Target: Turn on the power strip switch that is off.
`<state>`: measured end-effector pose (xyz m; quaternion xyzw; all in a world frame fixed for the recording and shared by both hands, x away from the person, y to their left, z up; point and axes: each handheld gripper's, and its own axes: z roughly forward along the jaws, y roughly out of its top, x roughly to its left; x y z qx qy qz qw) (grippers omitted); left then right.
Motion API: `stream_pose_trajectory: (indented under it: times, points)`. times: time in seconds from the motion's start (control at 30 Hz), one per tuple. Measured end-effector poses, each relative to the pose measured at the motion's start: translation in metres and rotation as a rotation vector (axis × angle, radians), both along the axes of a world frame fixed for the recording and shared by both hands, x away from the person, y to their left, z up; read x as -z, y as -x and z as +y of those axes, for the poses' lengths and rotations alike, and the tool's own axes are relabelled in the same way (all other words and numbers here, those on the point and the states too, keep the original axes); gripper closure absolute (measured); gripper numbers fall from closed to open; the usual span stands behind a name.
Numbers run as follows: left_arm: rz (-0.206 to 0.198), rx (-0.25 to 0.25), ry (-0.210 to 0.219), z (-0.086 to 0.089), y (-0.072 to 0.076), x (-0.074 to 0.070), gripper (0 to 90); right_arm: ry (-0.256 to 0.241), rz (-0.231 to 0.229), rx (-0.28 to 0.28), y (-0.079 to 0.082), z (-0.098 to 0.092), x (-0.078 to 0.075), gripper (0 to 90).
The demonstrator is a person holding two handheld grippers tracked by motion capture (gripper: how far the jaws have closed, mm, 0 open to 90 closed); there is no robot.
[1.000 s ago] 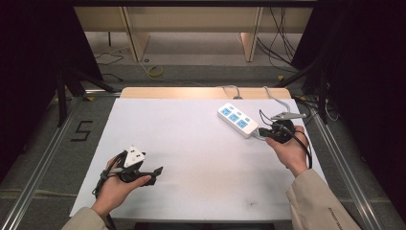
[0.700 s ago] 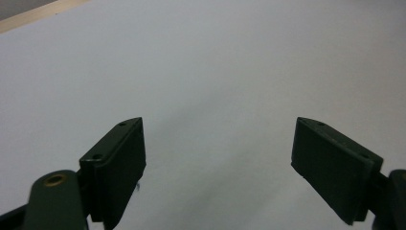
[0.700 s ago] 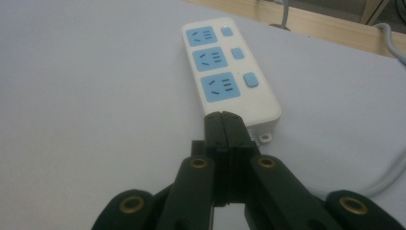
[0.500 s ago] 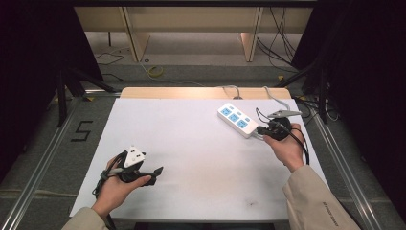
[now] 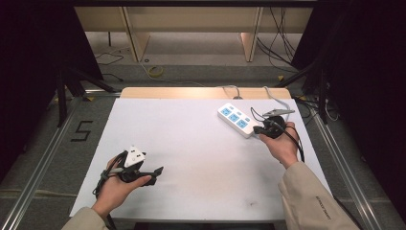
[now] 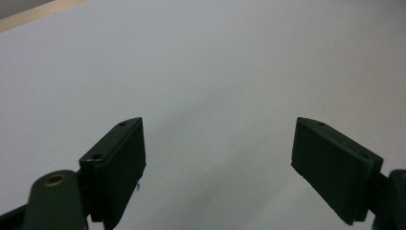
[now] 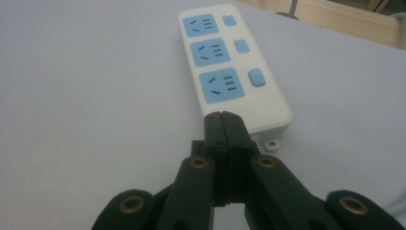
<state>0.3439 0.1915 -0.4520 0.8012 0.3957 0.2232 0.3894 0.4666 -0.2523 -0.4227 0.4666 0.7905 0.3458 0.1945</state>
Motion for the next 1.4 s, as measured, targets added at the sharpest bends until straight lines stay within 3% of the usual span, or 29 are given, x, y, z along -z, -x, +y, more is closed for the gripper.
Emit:
stream_pose_trajectory:
  times: [1.4]
  points:
    - [0.002,0.001,-0.002,-0.001,0.000,0.000,18.8,0.053,0.020,0.018,-0.042,0.004,-0.007,90.0]
